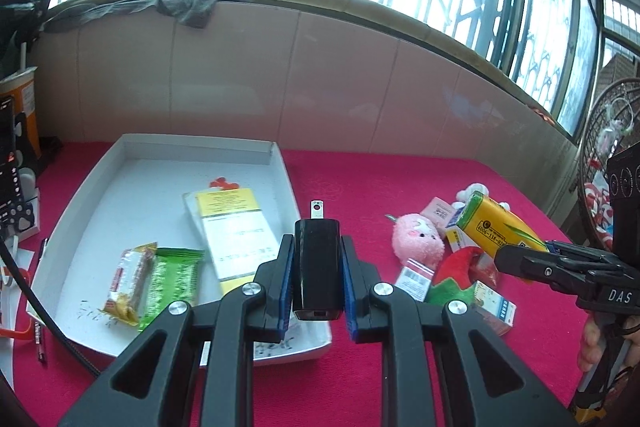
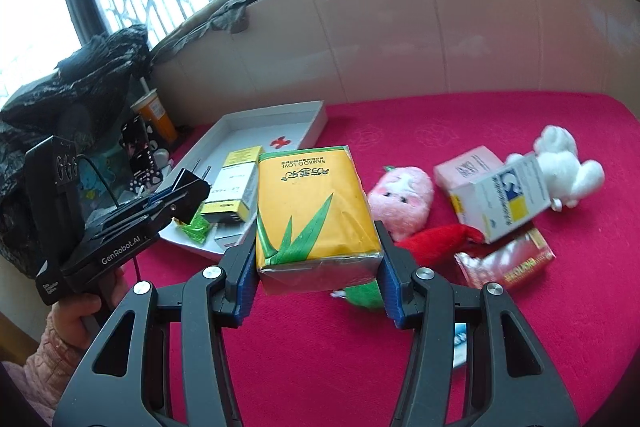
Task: Organize objects
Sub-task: 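Carry the black charger and yellow tissue pack toward the white tray with both grippers, then lower both items into the tray and open both grippers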
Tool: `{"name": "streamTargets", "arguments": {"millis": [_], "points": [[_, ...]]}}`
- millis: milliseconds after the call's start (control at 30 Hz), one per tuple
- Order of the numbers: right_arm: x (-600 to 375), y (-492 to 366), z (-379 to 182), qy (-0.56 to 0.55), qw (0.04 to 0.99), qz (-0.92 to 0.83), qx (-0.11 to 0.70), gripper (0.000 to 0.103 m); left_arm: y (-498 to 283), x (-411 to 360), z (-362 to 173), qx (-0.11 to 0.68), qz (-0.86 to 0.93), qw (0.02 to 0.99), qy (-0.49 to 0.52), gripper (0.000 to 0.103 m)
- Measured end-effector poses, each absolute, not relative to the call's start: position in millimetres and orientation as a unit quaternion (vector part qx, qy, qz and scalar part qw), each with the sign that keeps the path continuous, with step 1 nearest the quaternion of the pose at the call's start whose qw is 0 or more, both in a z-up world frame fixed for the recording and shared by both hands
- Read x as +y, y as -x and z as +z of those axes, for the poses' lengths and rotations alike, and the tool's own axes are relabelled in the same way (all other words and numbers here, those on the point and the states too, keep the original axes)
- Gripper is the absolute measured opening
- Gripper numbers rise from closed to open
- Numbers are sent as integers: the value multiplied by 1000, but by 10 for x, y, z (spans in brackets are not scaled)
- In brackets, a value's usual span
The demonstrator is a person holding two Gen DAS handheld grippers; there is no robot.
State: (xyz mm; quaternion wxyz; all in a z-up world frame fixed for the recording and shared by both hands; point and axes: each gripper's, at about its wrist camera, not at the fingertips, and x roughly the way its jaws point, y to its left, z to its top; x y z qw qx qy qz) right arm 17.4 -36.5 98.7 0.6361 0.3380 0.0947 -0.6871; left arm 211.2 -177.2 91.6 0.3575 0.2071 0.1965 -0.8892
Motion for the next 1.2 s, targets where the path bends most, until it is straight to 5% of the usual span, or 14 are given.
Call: {"name": "streamTargets", "arguments": {"millis": [1200], "points": [[-2312,-938,787,-362,646,-647,181,51,-2750,-2942,823,204,-818,482,-238,20]]}}
